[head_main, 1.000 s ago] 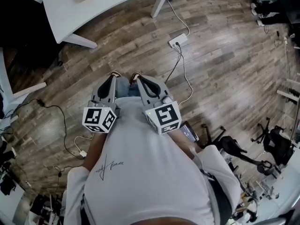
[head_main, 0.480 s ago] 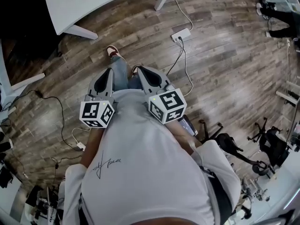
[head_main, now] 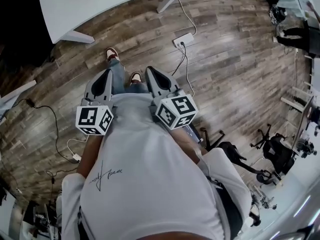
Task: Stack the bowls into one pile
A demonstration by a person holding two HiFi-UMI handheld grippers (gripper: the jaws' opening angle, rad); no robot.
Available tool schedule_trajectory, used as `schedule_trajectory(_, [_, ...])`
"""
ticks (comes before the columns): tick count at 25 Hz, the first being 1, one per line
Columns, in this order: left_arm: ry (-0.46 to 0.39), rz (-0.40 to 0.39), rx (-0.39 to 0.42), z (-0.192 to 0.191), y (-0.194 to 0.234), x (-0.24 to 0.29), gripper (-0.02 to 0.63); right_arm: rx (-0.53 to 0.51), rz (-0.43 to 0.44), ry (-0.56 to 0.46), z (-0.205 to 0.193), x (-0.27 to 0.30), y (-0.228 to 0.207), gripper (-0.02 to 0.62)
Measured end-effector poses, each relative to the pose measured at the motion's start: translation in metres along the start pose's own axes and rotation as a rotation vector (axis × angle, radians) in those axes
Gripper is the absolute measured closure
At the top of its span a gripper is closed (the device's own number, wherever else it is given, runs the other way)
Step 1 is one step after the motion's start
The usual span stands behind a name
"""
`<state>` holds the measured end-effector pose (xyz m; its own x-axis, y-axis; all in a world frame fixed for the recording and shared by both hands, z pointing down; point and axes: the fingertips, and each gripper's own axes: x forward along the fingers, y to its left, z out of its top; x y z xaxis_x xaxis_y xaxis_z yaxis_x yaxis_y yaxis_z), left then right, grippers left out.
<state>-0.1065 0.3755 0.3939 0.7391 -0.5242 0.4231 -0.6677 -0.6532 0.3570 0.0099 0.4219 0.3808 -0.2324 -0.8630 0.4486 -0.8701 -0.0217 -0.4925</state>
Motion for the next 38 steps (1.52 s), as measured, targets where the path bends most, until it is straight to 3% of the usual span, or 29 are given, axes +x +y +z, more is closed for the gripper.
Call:
schedule_trajectory(5, [0.003, 0.017, -0.006, 0.026, 0.035, 0.019, 0.598, -0.012, -0.002, 0.001, 0.022, 0.039, 0.005, 0.586])
schedule_trajectory(10, [-0.076, -0.002, 0.27, 0.073, 0.04, 0.03, 0.598, -0.061, 0.016, 0.039, 0.039, 0.086, 0.018, 0.586])
schedule_trajectory(12, [-0.072, -0.027, 0.325, 0.082, 0.046, 0.037, 0.598, -0.08, 0.014, 0.046, 0.047, 0.103, 0.023, 0.586])
schedule_trajectory(22, [-0.126, 0.017, 0.242, 0.131, 0.116, 0.05, 0.598, -0.184, 0.019, 0.061, 0.09, 0.165, 0.056, 0.586])
schedule_trajectory(26, [-0.213, 0.095, 0.248, 0.156, 0.14, 0.038, 0.598, -0.254, 0.084, 0.071, 0.103, 0.18, 0.082, 0.586])
schedule_trajectory(38, [-0.184, 0.165, 0.173, 0.171, 0.188, 0.067, 0.598, -0.27, 0.149, 0.138, 0.139, 0.229, 0.074, 0.586])
